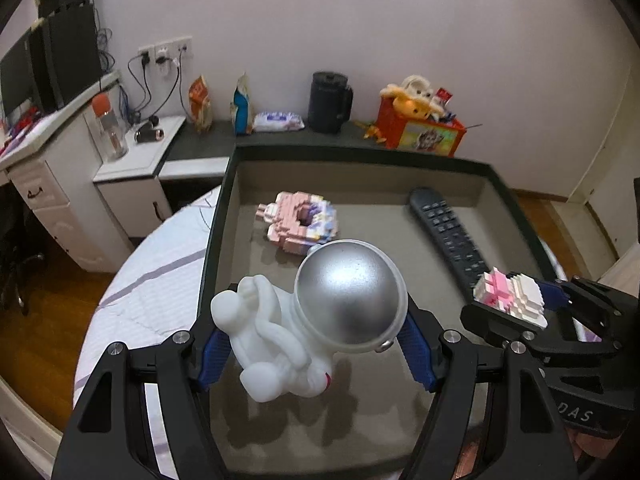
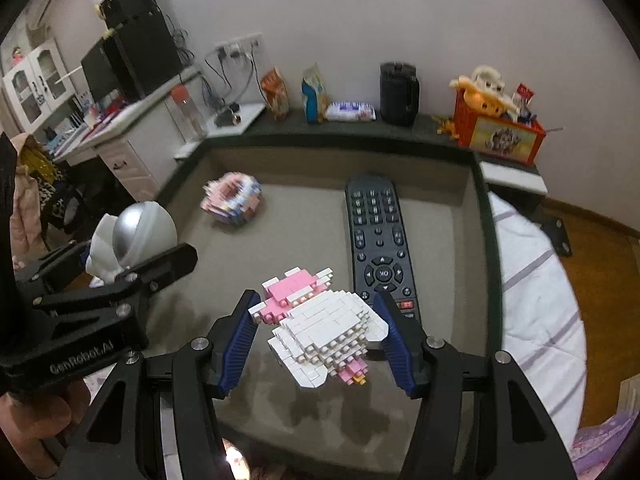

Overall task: Organize rigid objects
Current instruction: 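Carry both figures over the box and open both tools to drop them, then withdraw both tools from the box back over the table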

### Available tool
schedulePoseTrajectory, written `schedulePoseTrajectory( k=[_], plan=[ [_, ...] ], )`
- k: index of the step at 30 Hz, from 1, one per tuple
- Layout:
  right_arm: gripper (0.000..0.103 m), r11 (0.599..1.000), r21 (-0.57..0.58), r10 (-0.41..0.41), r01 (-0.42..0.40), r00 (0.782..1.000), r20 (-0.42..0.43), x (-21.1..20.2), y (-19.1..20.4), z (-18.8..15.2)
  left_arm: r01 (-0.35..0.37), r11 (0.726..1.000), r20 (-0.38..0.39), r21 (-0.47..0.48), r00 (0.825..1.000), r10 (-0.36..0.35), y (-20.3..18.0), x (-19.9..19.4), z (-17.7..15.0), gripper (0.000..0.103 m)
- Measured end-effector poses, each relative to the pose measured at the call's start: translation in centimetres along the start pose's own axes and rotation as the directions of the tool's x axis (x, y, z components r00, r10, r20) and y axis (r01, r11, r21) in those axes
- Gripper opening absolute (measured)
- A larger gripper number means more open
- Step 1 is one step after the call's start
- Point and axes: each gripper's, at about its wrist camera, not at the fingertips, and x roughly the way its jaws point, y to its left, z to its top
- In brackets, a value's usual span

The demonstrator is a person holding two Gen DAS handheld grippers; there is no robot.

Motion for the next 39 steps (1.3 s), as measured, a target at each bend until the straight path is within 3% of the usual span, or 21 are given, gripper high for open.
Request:
schedulePoseTrajectory(
  k=[7,10,12,16,18,24,28,39],
  plan=[
    [0.061,1.000,-0.014,0.000,0.000,1.000,-0.029,1.1,0.2,-0.2,-0.038,0.999,-0.015,0.023,0.999,0.038,-0.5,0.9,0.2,0.076],
    [0.081,1.000,0.004,-0.023,0.024,0.999,-0.027,0.7,-0.3,-0.2,-0.022,1.000,-0.026,0.014,0.999,0.023,-0.1,0.7,0.4,0.079],
    [0.084,1.000,0.022,-0.011,0.012,1.000,-0.015,0.2,-0.7,-0.3,-0.041,0.999,-0.014,0.005,0.999,0.041,-0.1,-0.2,0.4,0.090],
    [0.090,0.997,0.061,0.042,-0.043,0.999,0.022,-1.8,-1.1,-0.5,-0.024,0.999,0.060,-0.036,0.998,0.026,0.5,-3.8,-0.1,0.103],
    [0.103,0.996,0.074,0.049,-0.053,0.997,0.064,-3.5,-1.1,-0.6,-0.032,0.998,0.111,-0.052,0.993,0.037,0.9,-6.2,-0.4,0.103],
    [0.103,0.993,0.102,0.049,-0.067,0.984,0.173,-9.2,-0.4,-1.8,-0.066,0.994,0.191,-0.093,0.978,0.082,2.1,-12.5,-2.0,0.103],
    [0.103,0.996,0.091,0.002,-0.025,0.971,0.239,-13.3,1.1,-3.0,-0.095,0.990,0.208,-0.102,0.971,0.115,2.1,-16.2,-3.9,0.103],
    [0.103,0.995,0.069,-0.093,0.074,0.941,0.326,-21.7,4.6,-9.1,-0.121,0.984,0.260,-0.134,0.953,0.153,1.2,-23.5,-10.7,0.103]
  ],
)
